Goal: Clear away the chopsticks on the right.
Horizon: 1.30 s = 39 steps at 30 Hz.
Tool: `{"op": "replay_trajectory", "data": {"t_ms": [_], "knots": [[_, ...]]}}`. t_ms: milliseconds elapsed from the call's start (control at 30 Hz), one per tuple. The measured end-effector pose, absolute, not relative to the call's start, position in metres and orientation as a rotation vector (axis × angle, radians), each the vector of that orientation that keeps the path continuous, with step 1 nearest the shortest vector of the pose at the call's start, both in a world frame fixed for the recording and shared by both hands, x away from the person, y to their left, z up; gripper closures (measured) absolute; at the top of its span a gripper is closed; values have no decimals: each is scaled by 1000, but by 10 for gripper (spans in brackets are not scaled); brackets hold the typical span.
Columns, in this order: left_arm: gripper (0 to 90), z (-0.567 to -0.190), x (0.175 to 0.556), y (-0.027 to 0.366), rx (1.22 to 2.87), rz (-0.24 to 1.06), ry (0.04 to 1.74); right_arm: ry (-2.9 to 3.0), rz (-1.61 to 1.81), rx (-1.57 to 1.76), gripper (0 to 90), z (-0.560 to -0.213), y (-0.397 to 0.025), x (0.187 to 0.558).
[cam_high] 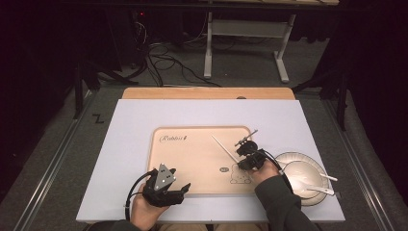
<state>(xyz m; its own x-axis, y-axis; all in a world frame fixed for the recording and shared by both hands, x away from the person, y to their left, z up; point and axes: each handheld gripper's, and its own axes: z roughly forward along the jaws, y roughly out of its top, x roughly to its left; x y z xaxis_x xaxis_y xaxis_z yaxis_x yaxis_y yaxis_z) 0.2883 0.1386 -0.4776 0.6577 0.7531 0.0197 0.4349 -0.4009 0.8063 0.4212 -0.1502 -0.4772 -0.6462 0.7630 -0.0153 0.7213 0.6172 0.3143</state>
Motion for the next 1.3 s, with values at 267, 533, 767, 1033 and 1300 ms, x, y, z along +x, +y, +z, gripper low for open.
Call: {"op": "replay_trajectory", "data": {"t_ms": [267, 533, 767, 1033, 1300], "knots": [[306, -477, 287, 139, 2053, 490, 912, 2696, 411, 1231, 832, -478, -149, 422], [306, -477, 287, 138, 2057, 493, 907, 2676, 390, 1220, 801, -478, -149, 422], [306, -477, 287, 138, 2059, 494, 906, 2656, 372, 1219, 815, -478, -151, 423], [306, -477, 288, 138, 2058, 493, 908, 2639, 361, 1230, 810, -478, -153, 425], [305, -477, 287, 138, 2059, 495, 908, 2624, 356, 1240, 772, -477, -154, 424]]}}
